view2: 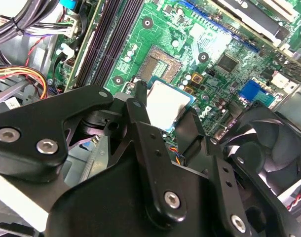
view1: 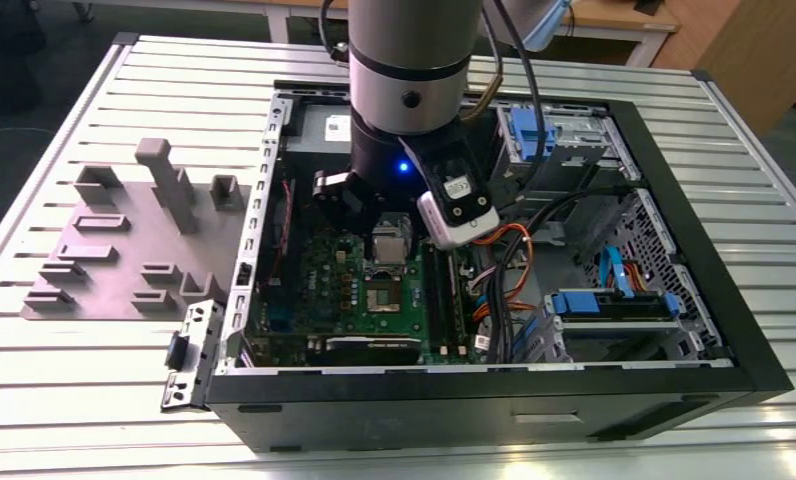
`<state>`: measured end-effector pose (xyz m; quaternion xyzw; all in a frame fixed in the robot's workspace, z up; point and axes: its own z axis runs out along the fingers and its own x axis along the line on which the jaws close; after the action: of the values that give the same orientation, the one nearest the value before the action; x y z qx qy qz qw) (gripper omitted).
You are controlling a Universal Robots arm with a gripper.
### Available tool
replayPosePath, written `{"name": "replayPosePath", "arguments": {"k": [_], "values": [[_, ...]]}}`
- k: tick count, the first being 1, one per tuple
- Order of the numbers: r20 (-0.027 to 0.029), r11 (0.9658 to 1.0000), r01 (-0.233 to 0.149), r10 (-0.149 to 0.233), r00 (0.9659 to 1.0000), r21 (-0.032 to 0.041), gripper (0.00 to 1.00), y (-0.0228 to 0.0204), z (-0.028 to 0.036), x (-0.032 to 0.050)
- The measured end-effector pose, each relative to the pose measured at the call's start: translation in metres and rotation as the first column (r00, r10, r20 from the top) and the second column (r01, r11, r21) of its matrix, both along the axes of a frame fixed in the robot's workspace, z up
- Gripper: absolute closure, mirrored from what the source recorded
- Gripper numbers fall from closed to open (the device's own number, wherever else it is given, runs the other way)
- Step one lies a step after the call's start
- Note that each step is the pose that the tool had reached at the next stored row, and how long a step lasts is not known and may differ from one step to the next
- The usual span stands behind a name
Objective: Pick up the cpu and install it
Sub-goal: 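Place the cpu into insertion slot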
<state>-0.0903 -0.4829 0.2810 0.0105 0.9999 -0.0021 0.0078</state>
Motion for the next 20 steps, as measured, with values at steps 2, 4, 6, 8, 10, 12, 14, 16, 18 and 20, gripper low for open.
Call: {"name": "replayPosePath", "arguments": {"k": [2, 4, 6, 8, 10, 12, 14, 16, 18, 20], "values": [[0.0, 1.0, 0.0, 0.0, 1.0, 0.0001, 0.53, 0.0, 0.0, 0.0], [0.0, 1.0, 0.0, 0.0, 1.0, 0.0, 0.53, 0.0, -0.0001, 0.0], [0.0003, 1.0, 0.0, 0.0, 1.0, 0.0006, 0.53, 0.0, -0.0012, 0.0], [0.0, 1.0, 0.0, 0.0, 1.0, 0.0, 0.53, -0.0005, -0.0027, 0.0], [0.0001, 1.0, 0.0, 0.0, 1.0, 0.0001, 0.53, -0.0005, -0.0063, 0.0], [0.0, 1.0, 0.0, 0.0, 1.0, 0.0, 0.53, -0.0005, -0.0098, 0.0001], [-0.0001, 1.0, 0.0, 0.0, 1.0, -0.0001, 0.53, -0.0005, -0.0134, 0.0005], [-0.0001, 1.0, 0.0, 0.0, 1.0, 0.0, 0.53, -0.0005, -0.017, 0.0008], [0.0, 1.0, 0.0, 0.0, 1.0, 0.0001, 0.53, -0.0005, -0.0207, 0.0013], [0.0, 1.0, 0.0, 0.0, 1.0, 0.0001, 0.53, -0.0005, -0.0244, 0.0014]]}}
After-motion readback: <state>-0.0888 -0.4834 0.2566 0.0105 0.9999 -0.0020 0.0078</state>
